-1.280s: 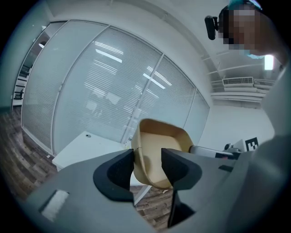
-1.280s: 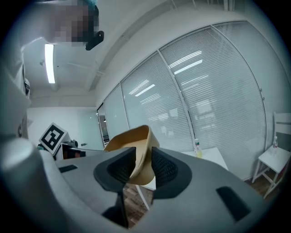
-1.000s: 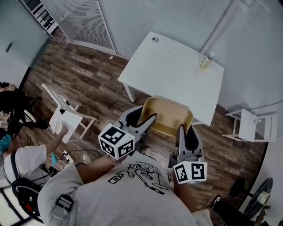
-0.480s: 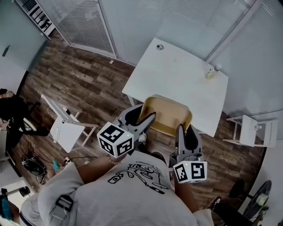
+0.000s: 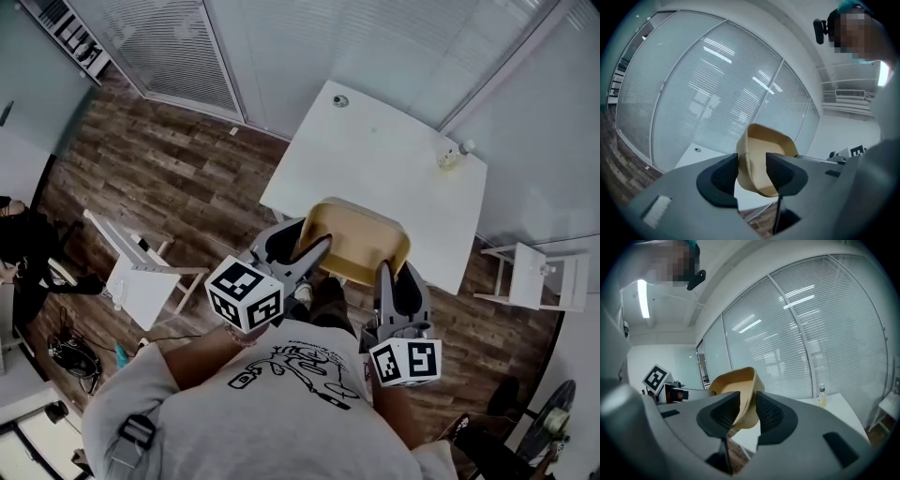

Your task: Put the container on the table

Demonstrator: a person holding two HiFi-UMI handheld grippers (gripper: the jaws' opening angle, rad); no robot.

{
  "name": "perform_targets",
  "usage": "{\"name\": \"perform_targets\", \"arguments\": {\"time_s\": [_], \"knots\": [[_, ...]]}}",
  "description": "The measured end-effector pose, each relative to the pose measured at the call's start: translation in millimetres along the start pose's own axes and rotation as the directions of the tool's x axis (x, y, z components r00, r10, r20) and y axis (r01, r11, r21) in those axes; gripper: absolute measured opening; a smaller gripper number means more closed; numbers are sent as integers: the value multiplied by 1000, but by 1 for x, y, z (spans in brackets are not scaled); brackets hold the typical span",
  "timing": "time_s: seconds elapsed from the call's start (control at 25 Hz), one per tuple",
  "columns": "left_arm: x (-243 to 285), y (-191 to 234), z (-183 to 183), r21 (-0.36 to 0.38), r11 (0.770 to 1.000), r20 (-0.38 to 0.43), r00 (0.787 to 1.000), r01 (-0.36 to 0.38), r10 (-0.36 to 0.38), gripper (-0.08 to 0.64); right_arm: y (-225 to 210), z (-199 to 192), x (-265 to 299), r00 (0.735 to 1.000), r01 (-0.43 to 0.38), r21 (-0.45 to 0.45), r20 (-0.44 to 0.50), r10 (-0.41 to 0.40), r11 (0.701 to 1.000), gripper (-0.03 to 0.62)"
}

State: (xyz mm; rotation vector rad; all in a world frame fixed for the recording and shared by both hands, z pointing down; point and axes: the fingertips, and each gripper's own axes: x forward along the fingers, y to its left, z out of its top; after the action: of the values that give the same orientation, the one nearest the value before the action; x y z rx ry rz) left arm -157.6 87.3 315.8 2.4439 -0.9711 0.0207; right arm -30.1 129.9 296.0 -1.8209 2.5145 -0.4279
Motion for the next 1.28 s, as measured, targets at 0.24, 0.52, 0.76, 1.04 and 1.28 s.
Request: {"name": "perform_targets", "arguments": {"time_s": [0.24, 0.52, 0.76, 1.04, 1.28], "knots": [[19, 9, 10, 8, 1000, -4, 1000, 10, -10, 181, -12, 8, 19, 1000, 11, 5, 9, -11, 1000, 95], [67, 14, 25, 20, 999, -9, 1000, 26, -26, 181, -50, 19, 44, 999, 29, 14, 14, -29, 999, 95], [118, 16, 41, 31, 999, -25, 999, 32, -31, 181, -92, 35, 70, 999, 36, 28, 19, -37, 999, 95], [212, 1, 58, 39, 999, -42, 999, 22, -21, 181, -181, 63, 100, 999, 37, 48, 25, -38, 998, 95], [208, 3, 54, 41, 998, -11, 999, 37, -37, 181, -176, 59, 98, 998, 39, 31, 44, -40, 999, 95]]}}
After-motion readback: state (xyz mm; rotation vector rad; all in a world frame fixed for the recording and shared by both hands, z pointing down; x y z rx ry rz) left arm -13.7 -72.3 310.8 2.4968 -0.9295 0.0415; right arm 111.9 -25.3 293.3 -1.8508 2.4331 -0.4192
